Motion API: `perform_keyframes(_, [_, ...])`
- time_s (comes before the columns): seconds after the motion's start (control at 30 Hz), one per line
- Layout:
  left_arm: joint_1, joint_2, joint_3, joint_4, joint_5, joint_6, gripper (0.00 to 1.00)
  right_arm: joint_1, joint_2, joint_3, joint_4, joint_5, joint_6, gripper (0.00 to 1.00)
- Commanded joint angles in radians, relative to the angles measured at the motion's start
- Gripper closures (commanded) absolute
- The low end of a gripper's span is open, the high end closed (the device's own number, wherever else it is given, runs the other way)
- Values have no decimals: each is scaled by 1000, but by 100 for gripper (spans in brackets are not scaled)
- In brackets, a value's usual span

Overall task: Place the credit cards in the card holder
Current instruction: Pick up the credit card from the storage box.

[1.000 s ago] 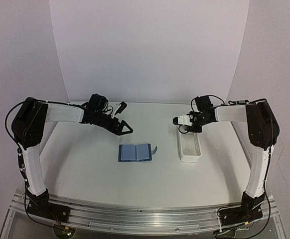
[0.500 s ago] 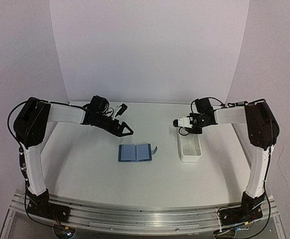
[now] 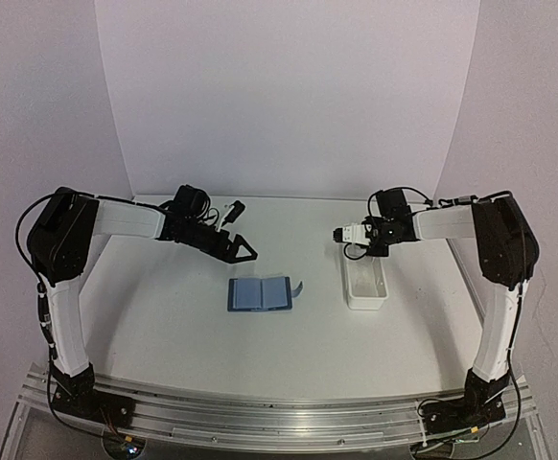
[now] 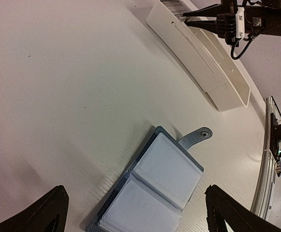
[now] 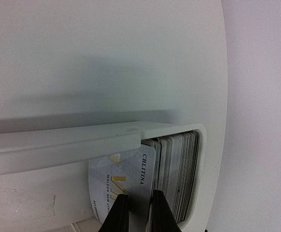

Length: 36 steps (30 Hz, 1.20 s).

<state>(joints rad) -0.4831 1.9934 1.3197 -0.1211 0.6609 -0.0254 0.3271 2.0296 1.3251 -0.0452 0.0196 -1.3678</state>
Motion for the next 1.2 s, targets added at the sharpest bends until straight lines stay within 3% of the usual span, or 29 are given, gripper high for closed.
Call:
perform_keyframes(0.0, [6,7,30,28,23,-1,2,-3,-45,-11,7,18,21,87])
perform_keyframes(0.07, [6,6,29,30,25,-2,2,-2,-47,-8,4,19,26,90])
perform_keyframes(0.1, [6,4,28,29,28,-1,2,-2,-50,-5,-4,20,31,98])
perform_keyframes(0.13, [6,4,26,29,28,-2,2,-3,-52,-4,-8,19,31,100])
perform_keyframes(0.63, [6,5,21,23,36,-3,2,-2,-62,5,-120,-12,53,100])
perform_keyframes(0.8, [6,11,22,17,34,-2,2,-1,-43,13,-134,-48,53,90])
perform_keyframes(1.17, [6,19,26,6,29,2,2,1,8,40,-150,-64,63,86])
